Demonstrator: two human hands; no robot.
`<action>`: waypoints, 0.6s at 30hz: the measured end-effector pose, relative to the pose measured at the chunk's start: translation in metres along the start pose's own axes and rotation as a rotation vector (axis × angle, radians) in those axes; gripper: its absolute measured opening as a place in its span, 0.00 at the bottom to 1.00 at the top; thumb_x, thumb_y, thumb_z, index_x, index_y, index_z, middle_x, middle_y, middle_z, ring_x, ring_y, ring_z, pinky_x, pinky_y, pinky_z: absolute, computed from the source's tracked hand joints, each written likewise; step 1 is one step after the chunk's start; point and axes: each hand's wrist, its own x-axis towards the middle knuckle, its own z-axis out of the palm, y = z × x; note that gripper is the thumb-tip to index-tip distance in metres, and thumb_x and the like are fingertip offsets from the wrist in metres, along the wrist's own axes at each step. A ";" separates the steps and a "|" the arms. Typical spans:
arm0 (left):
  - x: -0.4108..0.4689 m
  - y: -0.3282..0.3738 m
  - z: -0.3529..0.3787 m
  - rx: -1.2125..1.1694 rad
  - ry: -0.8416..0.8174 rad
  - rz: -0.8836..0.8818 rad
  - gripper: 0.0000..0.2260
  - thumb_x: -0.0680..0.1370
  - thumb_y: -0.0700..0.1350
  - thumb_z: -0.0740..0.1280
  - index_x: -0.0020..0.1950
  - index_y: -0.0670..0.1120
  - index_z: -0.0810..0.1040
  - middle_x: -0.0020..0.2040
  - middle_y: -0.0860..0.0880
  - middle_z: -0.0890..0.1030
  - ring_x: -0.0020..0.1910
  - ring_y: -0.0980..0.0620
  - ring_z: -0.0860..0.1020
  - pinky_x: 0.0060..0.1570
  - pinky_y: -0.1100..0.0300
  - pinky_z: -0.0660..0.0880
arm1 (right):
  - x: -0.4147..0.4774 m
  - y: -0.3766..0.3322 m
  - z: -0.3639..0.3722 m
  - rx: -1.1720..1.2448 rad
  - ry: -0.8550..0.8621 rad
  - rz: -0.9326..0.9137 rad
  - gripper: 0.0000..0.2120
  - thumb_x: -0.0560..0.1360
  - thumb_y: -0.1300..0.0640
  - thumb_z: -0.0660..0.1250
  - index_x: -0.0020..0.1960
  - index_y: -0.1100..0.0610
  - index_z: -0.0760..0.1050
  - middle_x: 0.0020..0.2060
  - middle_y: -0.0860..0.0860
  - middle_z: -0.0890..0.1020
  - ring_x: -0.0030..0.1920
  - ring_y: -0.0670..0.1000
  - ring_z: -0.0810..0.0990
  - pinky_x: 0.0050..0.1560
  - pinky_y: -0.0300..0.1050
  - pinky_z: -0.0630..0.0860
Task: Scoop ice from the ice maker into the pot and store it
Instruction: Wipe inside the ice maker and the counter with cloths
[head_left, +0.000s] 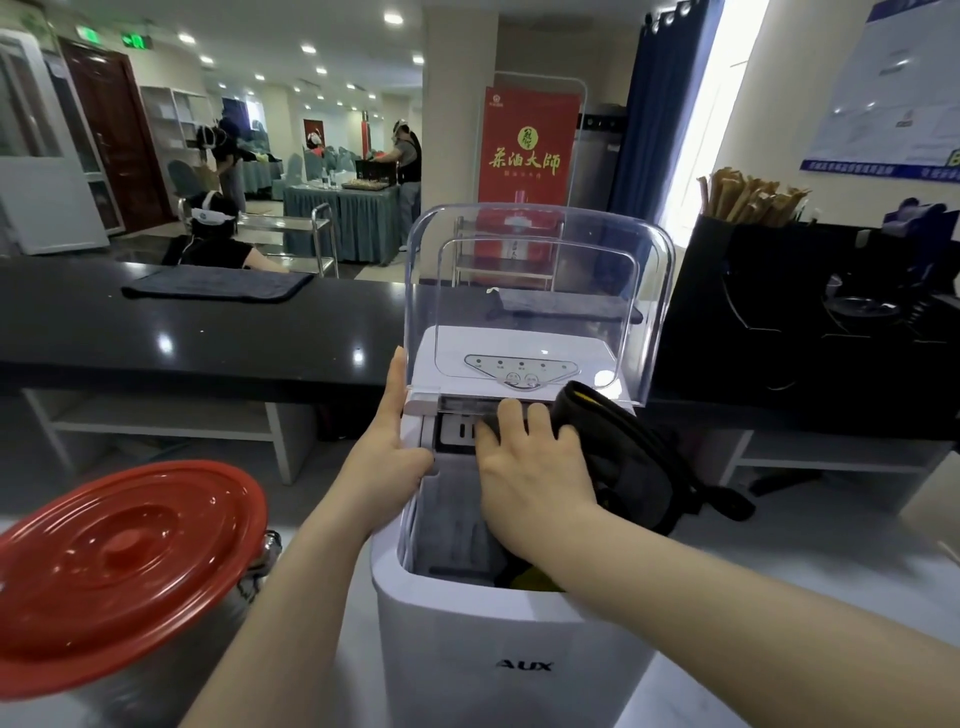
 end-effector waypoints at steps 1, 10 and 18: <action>0.000 0.000 0.000 -0.005 0.000 -0.002 0.47 0.72 0.27 0.60 0.73 0.69 0.42 0.55 0.75 0.66 0.48 0.70 0.73 0.36 0.76 0.71 | -0.001 0.004 -0.001 0.016 -0.009 0.017 0.22 0.75 0.57 0.58 0.69 0.57 0.65 0.62 0.58 0.66 0.59 0.61 0.67 0.50 0.52 0.67; 0.001 -0.002 0.000 -0.046 -0.011 0.004 0.48 0.72 0.27 0.60 0.72 0.71 0.42 0.66 0.64 0.67 0.56 0.63 0.73 0.43 0.69 0.72 | -0.009 0.020 -0.008 0.073 -0.200 0.136 0.27 0.77 0.48 0.59 0.73 0.56 0.58 0.63 0.59 0.64 0.62 0.60 0.65 0.56 0.55 0.66; 0.000 -0.001 -0.002 -0.046 -0.027 0.005 0.47 0.73 0.28 0.60 0.72 0.70 0.42 0.65 0.64 0.65 0.52 0.67 0.71 0.41 0.72 0.70 | -0.014 0.032 -0.015 0.013 -0.298 0.213 0.32 0.78 0.41 0.58 0.72 0.63 0.59 0.63 0.59 0.67 0.62 0.58 0.67 0.52 0.51 0.66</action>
